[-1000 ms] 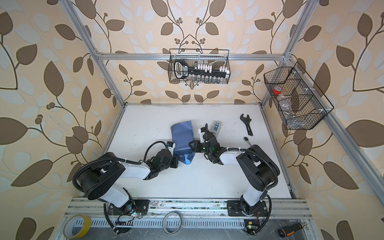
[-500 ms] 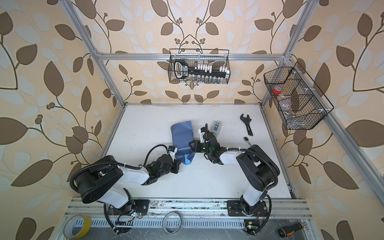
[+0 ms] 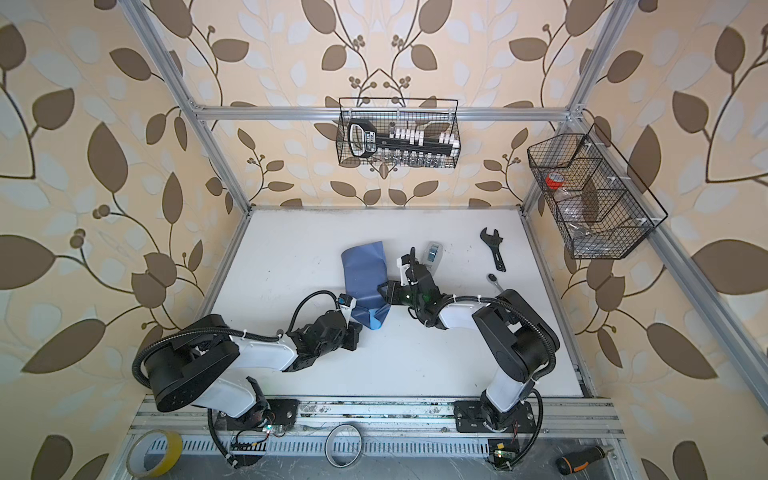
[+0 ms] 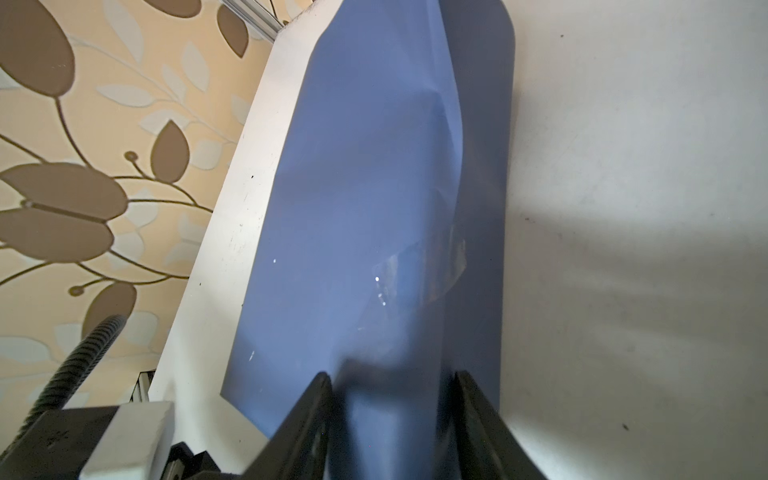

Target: Wrap the gift box in paper

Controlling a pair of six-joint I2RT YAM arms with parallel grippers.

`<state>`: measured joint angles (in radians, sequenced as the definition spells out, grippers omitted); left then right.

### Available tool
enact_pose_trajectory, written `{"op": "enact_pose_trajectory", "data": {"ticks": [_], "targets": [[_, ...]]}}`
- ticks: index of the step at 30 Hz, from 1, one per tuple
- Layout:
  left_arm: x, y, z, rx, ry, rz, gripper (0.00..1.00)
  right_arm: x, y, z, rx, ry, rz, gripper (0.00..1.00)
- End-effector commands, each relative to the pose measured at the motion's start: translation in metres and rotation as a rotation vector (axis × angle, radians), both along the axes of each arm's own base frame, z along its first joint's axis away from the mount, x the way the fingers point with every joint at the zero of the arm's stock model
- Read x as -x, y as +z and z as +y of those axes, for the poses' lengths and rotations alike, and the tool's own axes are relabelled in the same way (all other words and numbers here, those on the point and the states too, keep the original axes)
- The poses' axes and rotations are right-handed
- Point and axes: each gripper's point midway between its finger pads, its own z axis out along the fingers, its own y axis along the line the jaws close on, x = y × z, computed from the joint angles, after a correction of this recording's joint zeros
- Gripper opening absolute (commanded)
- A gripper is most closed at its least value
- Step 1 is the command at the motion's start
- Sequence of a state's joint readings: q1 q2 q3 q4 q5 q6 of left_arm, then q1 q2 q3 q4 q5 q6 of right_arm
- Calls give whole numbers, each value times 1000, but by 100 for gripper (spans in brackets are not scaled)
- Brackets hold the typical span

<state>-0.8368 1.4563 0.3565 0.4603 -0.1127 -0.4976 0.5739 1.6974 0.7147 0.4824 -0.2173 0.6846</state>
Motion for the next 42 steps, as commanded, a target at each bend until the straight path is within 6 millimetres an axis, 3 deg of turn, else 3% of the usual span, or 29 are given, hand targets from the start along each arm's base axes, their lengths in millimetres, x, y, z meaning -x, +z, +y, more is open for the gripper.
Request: {"op": "enact_pose_trajectory", "data": {"ticks": [1,10,11,17,28,42], "targets": [[-6,7,17,-51,56,-12,3,10,-24,-2,56,8,72,48],[-32,27,3,-20,36,-37,3,10,-24,-2,57,9,70,48],[-32,17,2,-42,31,-17,3,10,-24,-2,57,8,71,48],[-31,5,-6,-52,-10,13,3,9,-24,-2,55,10,71,48],[-7,-19,-11,-45,-76,62,3,8,-24,-1,55,9,71,48],[23,-32,-22,-60,-142,90,3,7,-24,0,53,8,73,48]]}}
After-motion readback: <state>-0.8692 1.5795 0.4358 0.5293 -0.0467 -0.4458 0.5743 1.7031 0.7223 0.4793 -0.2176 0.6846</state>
